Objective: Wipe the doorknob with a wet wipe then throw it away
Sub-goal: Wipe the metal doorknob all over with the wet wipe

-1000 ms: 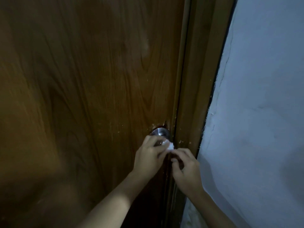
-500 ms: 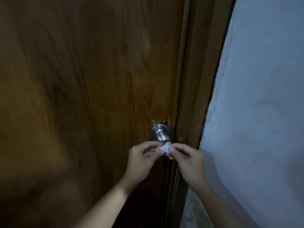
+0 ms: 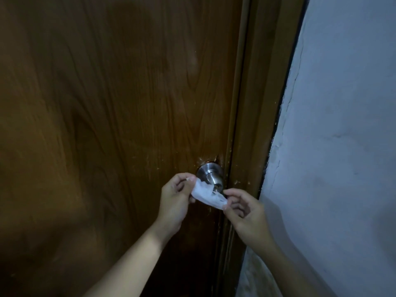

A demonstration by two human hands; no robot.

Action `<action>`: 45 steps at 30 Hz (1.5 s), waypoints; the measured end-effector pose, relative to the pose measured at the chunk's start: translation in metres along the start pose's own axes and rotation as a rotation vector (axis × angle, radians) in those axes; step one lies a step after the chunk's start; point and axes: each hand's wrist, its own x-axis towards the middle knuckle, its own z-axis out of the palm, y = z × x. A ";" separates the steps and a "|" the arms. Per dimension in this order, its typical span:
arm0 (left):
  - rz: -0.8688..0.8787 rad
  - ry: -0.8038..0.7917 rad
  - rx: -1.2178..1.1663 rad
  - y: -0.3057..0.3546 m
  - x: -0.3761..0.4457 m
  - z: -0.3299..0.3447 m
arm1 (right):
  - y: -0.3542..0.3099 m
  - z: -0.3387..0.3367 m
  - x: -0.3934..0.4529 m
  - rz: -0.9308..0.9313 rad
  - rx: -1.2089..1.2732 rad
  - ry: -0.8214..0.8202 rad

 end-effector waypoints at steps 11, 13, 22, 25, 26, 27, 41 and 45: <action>0.147 -0.264 0.229 -0.001 -0.005 0.006 | -0.009 0.006 0.003 0.075 0.102 0.013; 0.049 -0.391 0.266 -0.002 -0.004 -0.004 | -0.007 0.001 0.005 0.137 0.167 0.045; 0.098 -0.365 0.190 0.004 -0.003 0.000 | -0.014 0.009 0.005 0.146 0.160 -0.215; 0.036 -0.493 0.238 0.009 0.002 -0.005 | -0.014 0.006 0.008 0.115 0.073 -0.128; -0.005 -0.566 0.264 0.012 0.002 -0.009 | -0.014 0.004 0.010 0.127 0.076 -0.105; -0.050 -0.644 0.283 0.015 0.002 -0.011 | -0.013 0.001 0.011 0.157 0.136 -0.088; -0.247 -0.228 0.390 0.002 0.013 -0.016 | -0.012 0.019 0.023 -0.223 -0.204 0.261; -0.230 -0.170 0.372 0.002 0.017 -0.015 | 0.030 0.032 0.045 -0.489 -0.805 -0.118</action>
